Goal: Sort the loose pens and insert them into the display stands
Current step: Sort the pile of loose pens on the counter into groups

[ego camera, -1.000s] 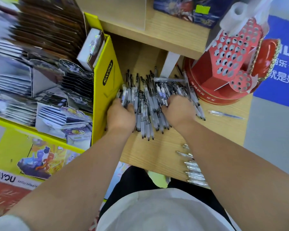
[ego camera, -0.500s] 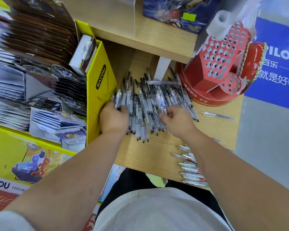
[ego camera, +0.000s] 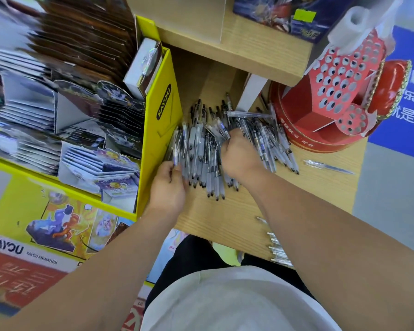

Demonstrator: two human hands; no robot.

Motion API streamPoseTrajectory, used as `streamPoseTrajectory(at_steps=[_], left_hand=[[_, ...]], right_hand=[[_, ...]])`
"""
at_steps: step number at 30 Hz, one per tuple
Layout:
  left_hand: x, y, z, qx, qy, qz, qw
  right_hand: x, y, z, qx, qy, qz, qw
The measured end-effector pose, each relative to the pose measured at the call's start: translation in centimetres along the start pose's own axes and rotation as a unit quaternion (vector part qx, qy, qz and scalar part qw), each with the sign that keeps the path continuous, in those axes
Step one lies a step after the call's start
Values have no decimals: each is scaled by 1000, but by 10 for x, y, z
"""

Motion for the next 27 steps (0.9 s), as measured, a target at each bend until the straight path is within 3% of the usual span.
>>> streamPoseTrajectory(at_steps=[8, 15, 20, 23, 27], left_hand=[[2, -2, -2, 0, -7, -16, 1000], [-1, 3, 3, -33, -29, -44, 998], [-13, 19, 13, -81, -58, -69, 993], [-19, 30, 26, -110, -94, -52, 988], [-25, 36, 45, -144, -147, -67, 976]], right_hand=[[0, -6, 8, -186, 33, 5, 982], [-2, -7, 3, -278, -17, 44, 959], [-15, -2, -7, -136, -42, 42, 989], [-39, -6, -6, 3, -115, 17, 993], [-66, -20, 7, -32, -198, -64, 977]])
Point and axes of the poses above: each hand's wrist, its own x-axis towards the middle knuckle, its own z-axis out of the palm, y = z × x, the point moved 6 cm from there along x, towards the middle knuckle, and after that the axes turned 5 degrees about -y, right-handed, at the moved point
